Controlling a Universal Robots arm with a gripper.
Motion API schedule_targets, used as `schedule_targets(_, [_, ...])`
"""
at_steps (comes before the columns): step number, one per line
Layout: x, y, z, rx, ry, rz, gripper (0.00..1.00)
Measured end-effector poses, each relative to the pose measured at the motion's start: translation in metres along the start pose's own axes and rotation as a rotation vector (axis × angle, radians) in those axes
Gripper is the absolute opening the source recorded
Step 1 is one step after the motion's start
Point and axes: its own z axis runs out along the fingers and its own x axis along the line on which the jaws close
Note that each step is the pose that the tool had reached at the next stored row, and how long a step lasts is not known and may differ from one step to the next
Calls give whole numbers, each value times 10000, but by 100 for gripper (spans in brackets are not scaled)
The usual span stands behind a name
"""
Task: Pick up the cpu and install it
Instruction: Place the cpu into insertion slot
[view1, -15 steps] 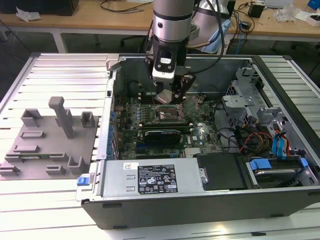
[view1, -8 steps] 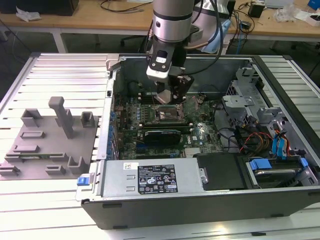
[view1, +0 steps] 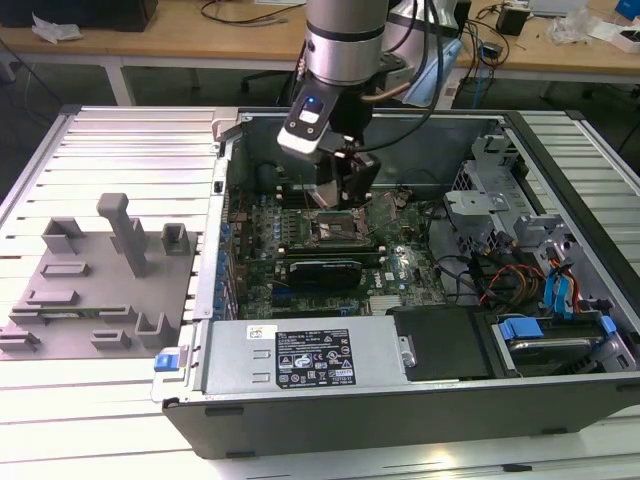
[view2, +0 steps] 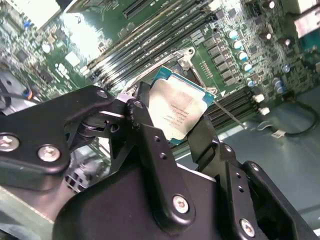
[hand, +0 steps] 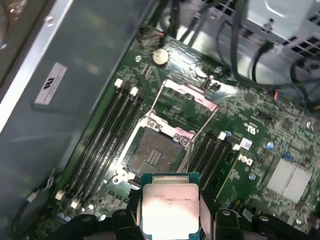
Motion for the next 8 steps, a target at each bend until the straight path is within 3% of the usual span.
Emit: schedule_targets(8, [0, 0, 6, 35, -43, 1640, 55])
